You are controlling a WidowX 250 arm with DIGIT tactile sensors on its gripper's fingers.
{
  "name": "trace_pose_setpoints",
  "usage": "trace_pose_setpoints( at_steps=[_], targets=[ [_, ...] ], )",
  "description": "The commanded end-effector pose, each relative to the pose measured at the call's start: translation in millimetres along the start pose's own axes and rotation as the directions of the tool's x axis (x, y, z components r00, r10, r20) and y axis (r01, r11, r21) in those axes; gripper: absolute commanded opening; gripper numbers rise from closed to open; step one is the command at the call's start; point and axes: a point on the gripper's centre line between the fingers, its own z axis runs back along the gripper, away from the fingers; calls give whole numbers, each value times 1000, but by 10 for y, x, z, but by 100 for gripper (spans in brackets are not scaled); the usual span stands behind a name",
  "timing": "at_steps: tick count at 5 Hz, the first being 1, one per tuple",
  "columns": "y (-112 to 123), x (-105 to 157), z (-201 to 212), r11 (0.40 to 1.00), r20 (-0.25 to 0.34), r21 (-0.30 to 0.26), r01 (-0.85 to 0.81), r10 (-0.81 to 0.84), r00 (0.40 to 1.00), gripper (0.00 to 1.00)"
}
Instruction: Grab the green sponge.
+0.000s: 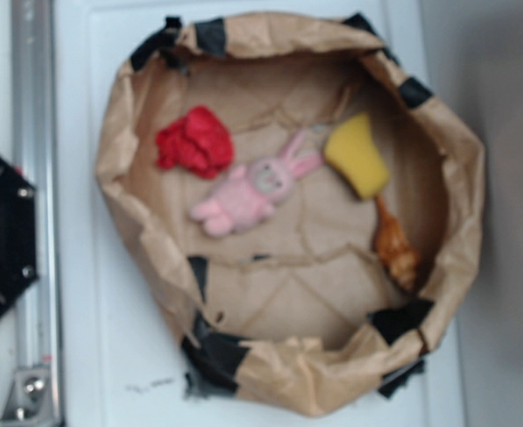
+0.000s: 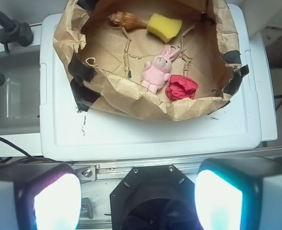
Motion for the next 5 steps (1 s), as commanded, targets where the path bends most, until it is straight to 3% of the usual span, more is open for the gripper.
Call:
trace_pose_setpoints(
  at_steps=[1, 2, 3, 5],
  targets=[
    [0, 0, 0, 1000, 0, 0, 0, 0, 1000, 100],
    [170, 359, -232, 991, 22, 70, 118, -120, 993, 100],
    [212, 678, -362, 928, 42, 129, 351, -359, 933, 100],
    [259, 1228, -998, 815, 22, 142, 562, -570, 821, 100]
  ],
)
